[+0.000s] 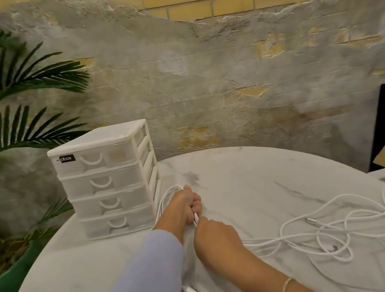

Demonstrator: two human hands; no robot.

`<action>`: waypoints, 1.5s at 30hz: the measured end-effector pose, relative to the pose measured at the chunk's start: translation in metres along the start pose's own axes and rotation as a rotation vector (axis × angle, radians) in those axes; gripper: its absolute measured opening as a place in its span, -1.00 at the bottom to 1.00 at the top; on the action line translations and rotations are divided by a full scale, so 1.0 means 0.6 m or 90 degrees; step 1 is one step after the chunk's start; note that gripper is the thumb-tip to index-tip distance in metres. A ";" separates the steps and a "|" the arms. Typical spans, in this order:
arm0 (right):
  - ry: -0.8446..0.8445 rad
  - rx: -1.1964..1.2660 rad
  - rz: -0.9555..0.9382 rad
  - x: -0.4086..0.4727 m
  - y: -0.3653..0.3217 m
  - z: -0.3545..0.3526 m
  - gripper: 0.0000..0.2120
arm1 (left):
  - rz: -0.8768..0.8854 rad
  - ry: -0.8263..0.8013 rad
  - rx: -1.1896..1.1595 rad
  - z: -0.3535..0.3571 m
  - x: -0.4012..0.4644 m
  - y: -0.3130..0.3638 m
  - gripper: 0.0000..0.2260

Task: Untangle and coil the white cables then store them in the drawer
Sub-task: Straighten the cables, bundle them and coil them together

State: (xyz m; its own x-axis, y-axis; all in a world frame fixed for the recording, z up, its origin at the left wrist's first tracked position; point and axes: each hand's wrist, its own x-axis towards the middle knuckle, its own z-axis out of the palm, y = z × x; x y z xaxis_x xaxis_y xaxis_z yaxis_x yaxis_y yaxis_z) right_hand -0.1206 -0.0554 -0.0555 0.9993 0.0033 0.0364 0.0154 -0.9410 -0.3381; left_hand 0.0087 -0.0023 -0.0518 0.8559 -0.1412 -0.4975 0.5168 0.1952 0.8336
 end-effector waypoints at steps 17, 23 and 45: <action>0.045 -0.084 -0.041 0.032 0.013 0.015 -0.71 | 0.080 -0.023 -0.002 -0.022 0.014 0.014 -0.62; 0.042 -0.081 -0.020 0.028 0.009 0.013 -0.67 | 0.115 -0.006 0.243 -0.031 -0.016 0.021 -0.56; 0.047 0.005 -0.034 0.017 0.013 0.014 -0.50 | 0.037 -0.011 -0.044 -0.019 -0.018 -0.012 -0.65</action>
State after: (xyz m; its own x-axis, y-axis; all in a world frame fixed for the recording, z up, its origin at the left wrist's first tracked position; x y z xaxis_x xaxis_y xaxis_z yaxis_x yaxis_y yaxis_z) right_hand -0.1098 -0.0597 -0.0656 0.9920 0.0279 0.1234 0.0688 -0.9375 -0.3411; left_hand -0.0039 0.0088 -0.0551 0.8843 -0.1443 -0.4440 0.4669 0.2701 0.8421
